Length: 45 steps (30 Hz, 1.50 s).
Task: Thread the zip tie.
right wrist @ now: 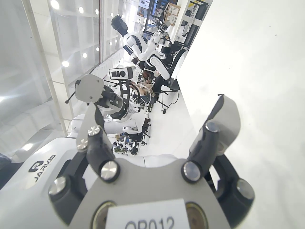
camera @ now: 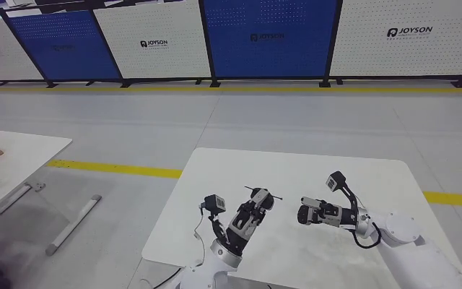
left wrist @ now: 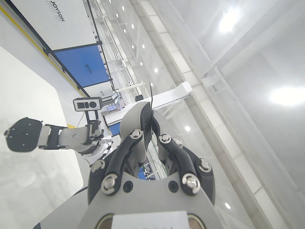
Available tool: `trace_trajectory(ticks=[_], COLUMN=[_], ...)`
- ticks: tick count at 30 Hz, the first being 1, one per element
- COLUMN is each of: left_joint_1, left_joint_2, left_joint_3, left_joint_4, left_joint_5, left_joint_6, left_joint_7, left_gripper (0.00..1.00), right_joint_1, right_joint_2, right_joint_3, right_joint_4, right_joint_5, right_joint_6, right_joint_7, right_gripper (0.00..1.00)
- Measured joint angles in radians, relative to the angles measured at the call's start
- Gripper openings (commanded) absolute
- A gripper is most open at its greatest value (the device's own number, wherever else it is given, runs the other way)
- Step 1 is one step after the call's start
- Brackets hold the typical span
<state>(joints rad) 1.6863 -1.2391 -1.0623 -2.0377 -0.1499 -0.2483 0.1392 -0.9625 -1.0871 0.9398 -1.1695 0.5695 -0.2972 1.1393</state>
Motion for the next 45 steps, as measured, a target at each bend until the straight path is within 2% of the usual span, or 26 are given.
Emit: trace_trajectory(ticks=[3,6,9,18,22,34,40,45], left_joint_1=[-0.032,-0.065,-0.084,-0.111,-0.114,-0.114,-0.135,-0.131], left_joint_2=[-0.007,-0.013,-0.017,-0.027,-0.031,-0.031,-0.035,-0.037], left_joint_3=[0.027,0.058,0.079,0.107,0.114,0.113,0.125,0.124], left_joint_4=[0.024,0.060,0.101,0.194,0.198,0.201,0.237,0.229], left_joint_5=[0.080,0.150,0.204,0.289,0.263,0.268,0.350,0.332], left_joint_6=[0.107,0.185,0.228,0.338,0.339,0.343,0.435,0.434], left_joint_7=[0.049,0.073,0.079,0.108,0.110,0.109,0.114,0.109], left_gripper=[0.00,0.00,0.00,0.00,0.00,0.00,0.00,0.00], right_joint_1=[0.000,0.000,0.000,0.000,0.000,0.000,0.000,0.000], right_joint_2=[0.000,0.000,0.000,0.000,0.000,0.000,0.000,0.000], right_joint_3=[0.000,0.000,0.000,0.000,0.000,0.000,0.000,0.000], right_joint_4=[0.000,0.000,0.000,0.000,0.000,0.000,0.000,0.000], right_joint_5=[0.000,0.000,0.000,0.000,0.000,0.000,0.000,0.000], right_joint_6=[0.000,0.000,0.000,0.000,0.000,0.000,0.000,0.000], right_joint_7=[0.000,0.000,0.000,0.000,0.000,0.000,0.000,0.000], right_gripper=[1.00,1.00,1.00,1.00,1.00,1.00,1.00,1.00])
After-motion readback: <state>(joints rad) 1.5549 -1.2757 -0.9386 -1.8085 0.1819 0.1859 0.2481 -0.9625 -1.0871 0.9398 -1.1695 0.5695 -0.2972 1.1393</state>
